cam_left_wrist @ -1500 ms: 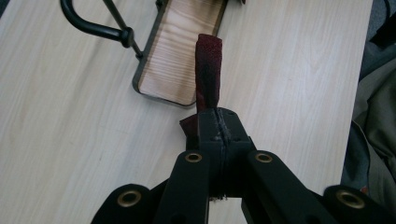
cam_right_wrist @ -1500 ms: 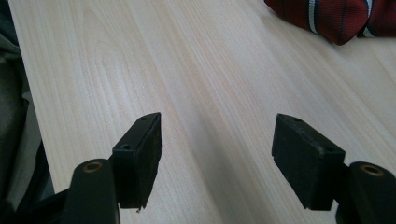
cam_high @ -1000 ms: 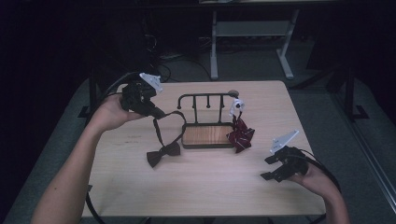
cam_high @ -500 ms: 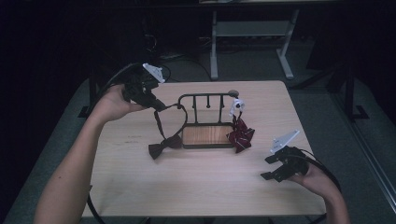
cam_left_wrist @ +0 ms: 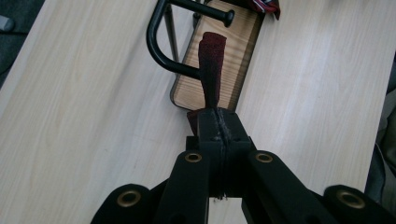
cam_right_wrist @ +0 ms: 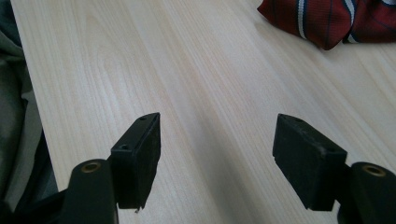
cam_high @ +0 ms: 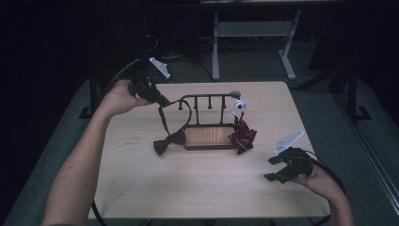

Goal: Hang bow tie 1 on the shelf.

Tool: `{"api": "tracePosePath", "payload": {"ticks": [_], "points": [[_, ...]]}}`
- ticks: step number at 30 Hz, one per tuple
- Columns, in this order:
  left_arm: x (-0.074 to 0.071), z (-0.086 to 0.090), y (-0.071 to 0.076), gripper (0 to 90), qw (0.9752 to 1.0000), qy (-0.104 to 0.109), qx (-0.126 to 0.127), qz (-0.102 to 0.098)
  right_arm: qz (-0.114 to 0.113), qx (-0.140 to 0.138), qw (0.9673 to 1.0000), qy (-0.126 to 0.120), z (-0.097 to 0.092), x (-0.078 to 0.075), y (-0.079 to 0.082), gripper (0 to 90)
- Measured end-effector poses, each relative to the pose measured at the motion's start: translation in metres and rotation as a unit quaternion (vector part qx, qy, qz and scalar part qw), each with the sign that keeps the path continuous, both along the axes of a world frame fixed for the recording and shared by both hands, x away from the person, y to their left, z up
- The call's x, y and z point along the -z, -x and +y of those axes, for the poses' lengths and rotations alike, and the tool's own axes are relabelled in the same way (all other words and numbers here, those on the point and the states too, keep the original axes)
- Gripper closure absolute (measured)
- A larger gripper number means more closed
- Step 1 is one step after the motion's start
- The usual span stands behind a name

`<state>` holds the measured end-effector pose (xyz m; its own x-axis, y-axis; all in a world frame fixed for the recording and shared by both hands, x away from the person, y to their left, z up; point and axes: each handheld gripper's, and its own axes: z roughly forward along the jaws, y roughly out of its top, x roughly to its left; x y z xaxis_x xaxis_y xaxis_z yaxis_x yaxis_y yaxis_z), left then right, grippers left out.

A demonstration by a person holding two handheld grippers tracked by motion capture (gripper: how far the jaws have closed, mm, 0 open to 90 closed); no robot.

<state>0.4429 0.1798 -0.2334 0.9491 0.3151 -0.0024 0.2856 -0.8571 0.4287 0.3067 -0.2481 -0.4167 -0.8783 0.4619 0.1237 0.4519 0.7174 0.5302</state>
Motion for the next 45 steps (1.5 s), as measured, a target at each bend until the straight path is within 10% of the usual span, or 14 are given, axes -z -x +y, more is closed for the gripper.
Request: {"api": "tracePosePath", "payload": {"ticks": [45], "points": [[0.007,-0.003,-0.018,82.2,0.9984,-0.051,-0.023,0.005,-0.009,-0.006,0.9999,0.004,-0.002,-0.001,0.002,31.8]]}}
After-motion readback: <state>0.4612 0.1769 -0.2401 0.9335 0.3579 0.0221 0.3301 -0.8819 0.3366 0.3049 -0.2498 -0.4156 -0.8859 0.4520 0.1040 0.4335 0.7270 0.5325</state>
